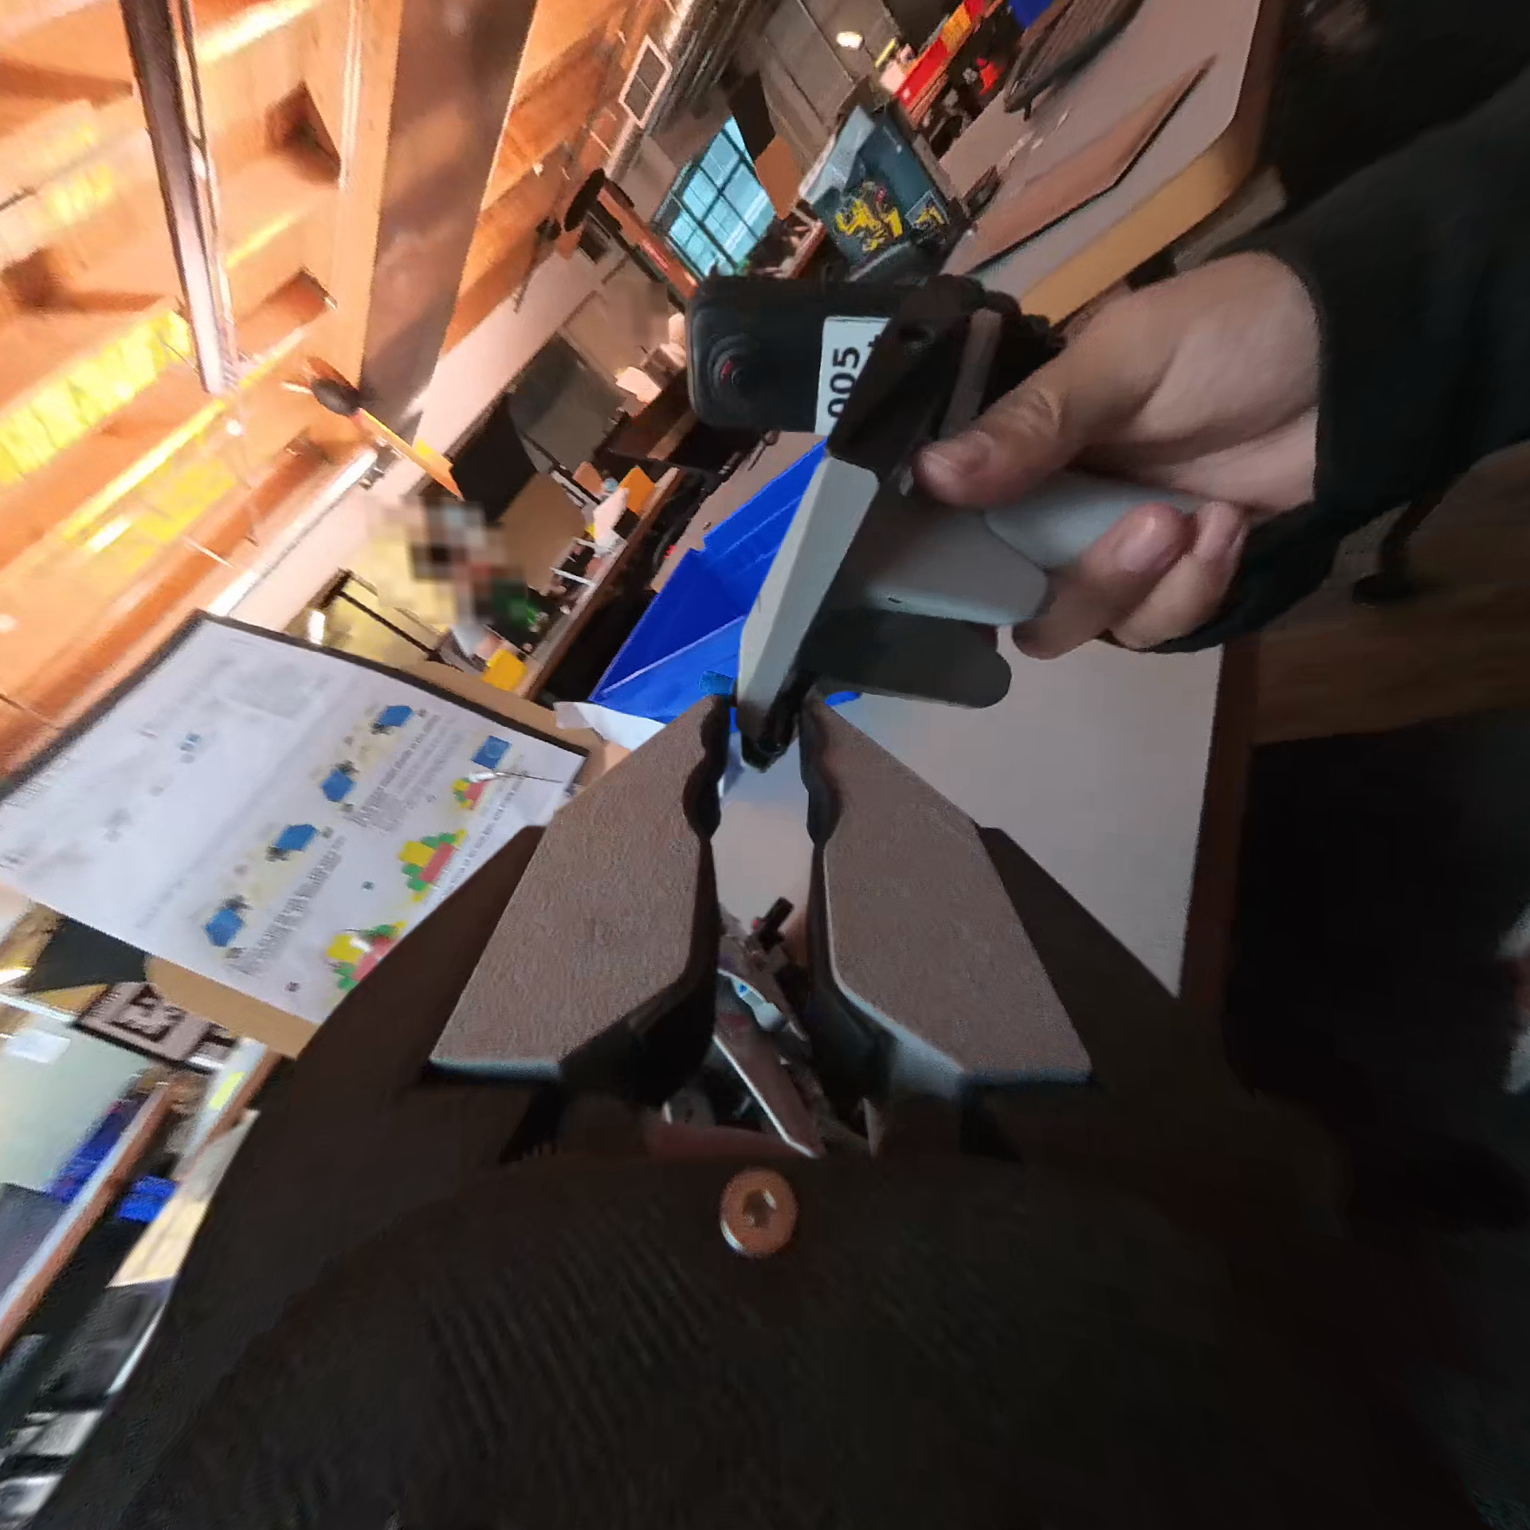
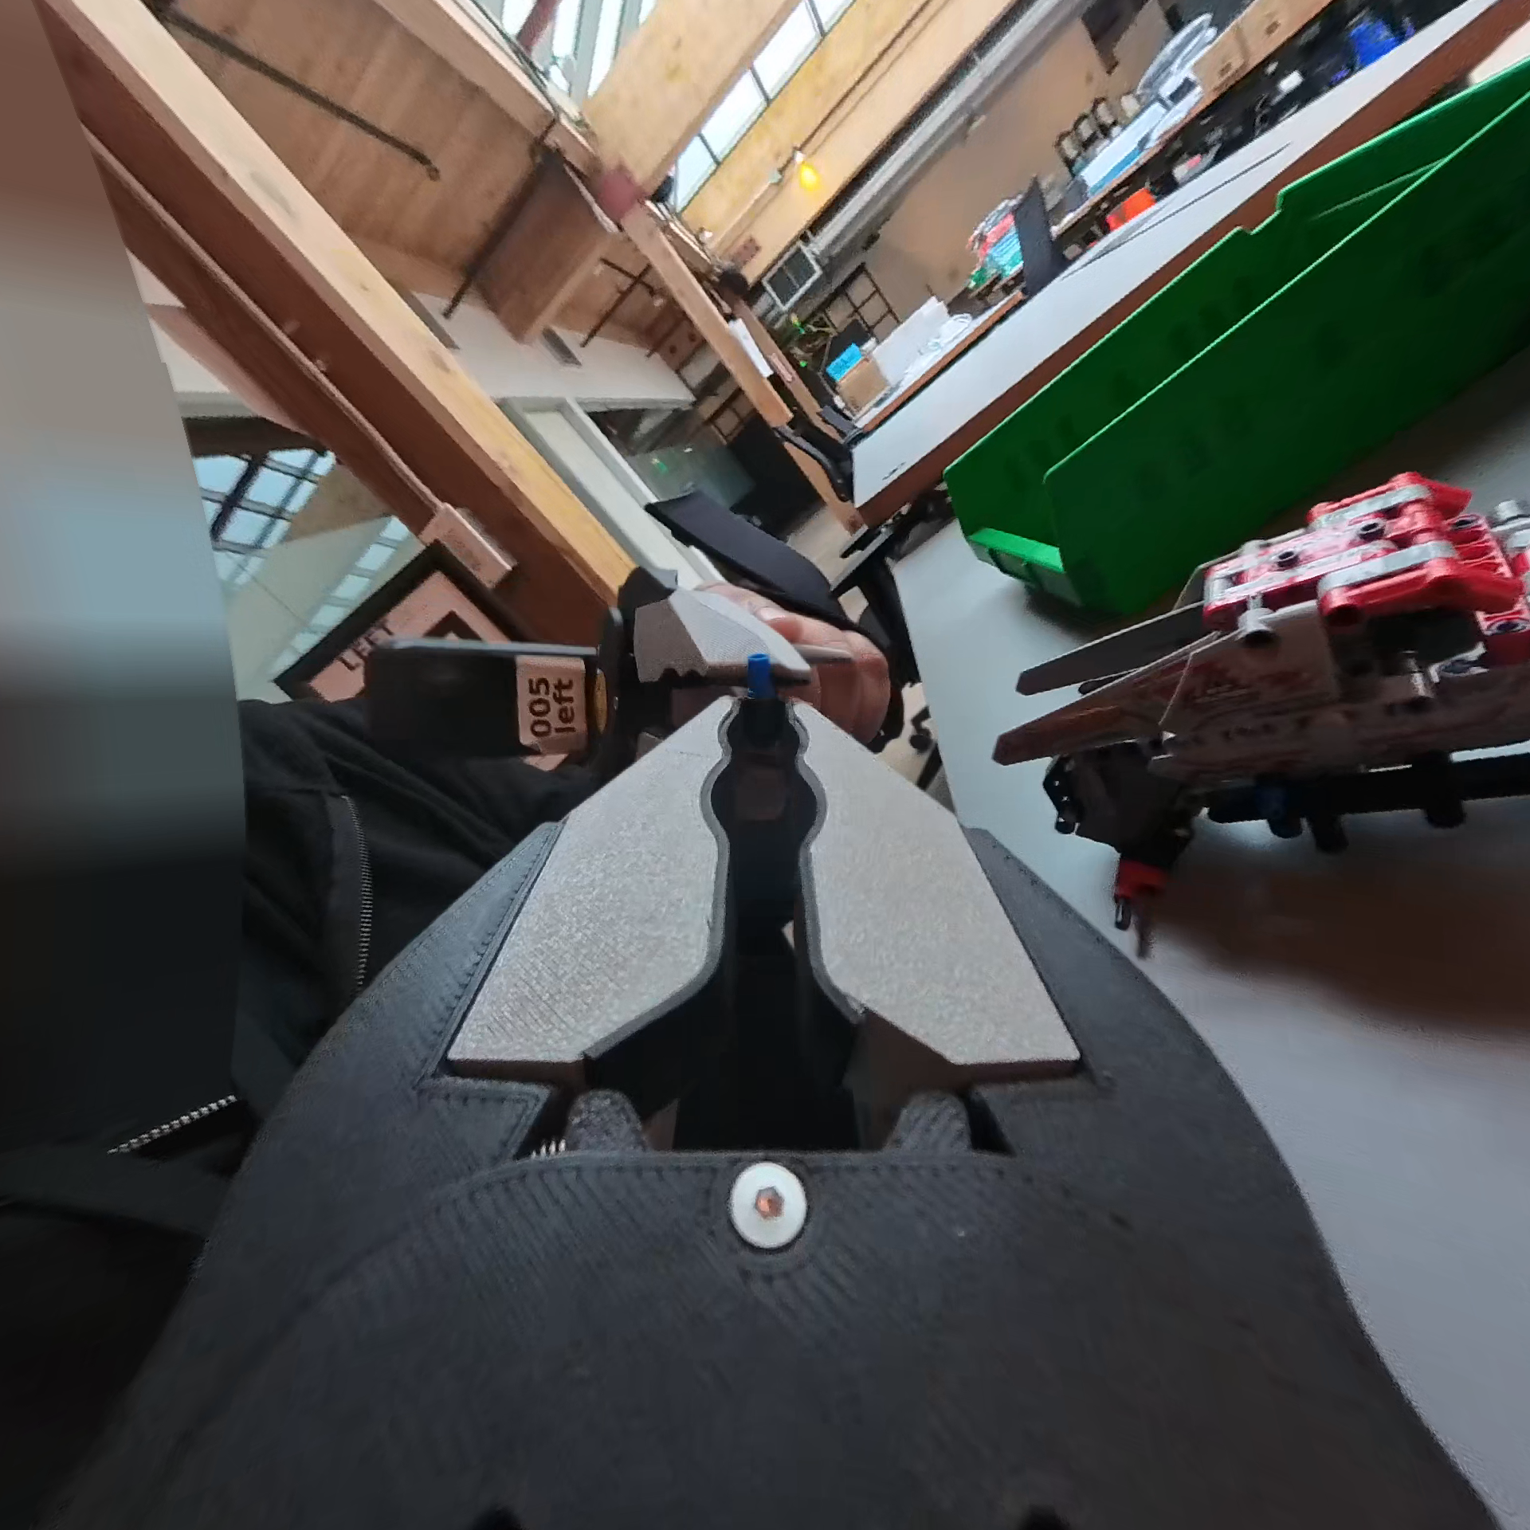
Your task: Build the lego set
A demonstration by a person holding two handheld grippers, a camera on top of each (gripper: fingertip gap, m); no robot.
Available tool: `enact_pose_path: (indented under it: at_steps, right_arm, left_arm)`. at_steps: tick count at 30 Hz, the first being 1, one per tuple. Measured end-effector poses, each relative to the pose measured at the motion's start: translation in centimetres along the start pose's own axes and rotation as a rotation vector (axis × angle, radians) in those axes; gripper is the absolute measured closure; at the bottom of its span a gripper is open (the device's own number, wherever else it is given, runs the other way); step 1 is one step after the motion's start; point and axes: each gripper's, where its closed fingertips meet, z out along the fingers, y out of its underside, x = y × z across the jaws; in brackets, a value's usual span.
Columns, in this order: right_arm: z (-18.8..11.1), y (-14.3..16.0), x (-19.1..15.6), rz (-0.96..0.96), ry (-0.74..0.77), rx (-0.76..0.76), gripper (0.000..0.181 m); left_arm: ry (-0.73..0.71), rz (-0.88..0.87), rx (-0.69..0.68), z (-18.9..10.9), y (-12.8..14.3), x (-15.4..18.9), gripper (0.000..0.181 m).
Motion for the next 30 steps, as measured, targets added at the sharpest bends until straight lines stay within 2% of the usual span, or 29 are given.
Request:
enact_pose_path:
  at_steps: [9,12,15,17,21,24,27,30]
  right_arm:
    - [-0.6,0.0,-0.2,-0.025,0.016,-0.043,0.177]
    - [-0.9,0.0,-0.4,-0.033,0.012,-0.059,0.169]
    - [-1.3,-0.2,-0.1,-0.033,0.025,-0.057,0.177]
    - [-1.8,-0.5,0.2,-0.035,0.045,-0.055,0.175]
    - [-2.7,-1.2,0.3,-0.051,0.061,-0.033,0.172]
    - [-2.4,-0.7,0.1,-0.051,0.044,-0.067,0.169]
    - [-1.9,-0.2,-0.3,-0.056,0.015,-0.081,0.18]
    - [-2.0,-0.2,0.3,-0.072,0.058,-0.071,0.181]
  left_arm:
    - [-0.035,0.053,0.021,0.1,-0.3,0.2,0.172]
    - [-0.044,0.061,0.019,0.1,-0.2,0.2,0.174]
    - [-0.046,0.049,0.028,0.1,-0.3,0.0,0.174]
    - [-0.051,0.045,0.024,0.0,-0.1,-0.2,0.174]
    - [0.001,0.036,0.062,-0.2,-0.7,0.5,0.174]
    - [0.04,0.025,0.067,-0.1,-0.7,1.0,0.174]
    - [0.094,0.004,0.07,-0.1,-0.5,1.8,0.174]
    - [0.105,-0.055,0.033,0.4,0.3,1.8,0.174]
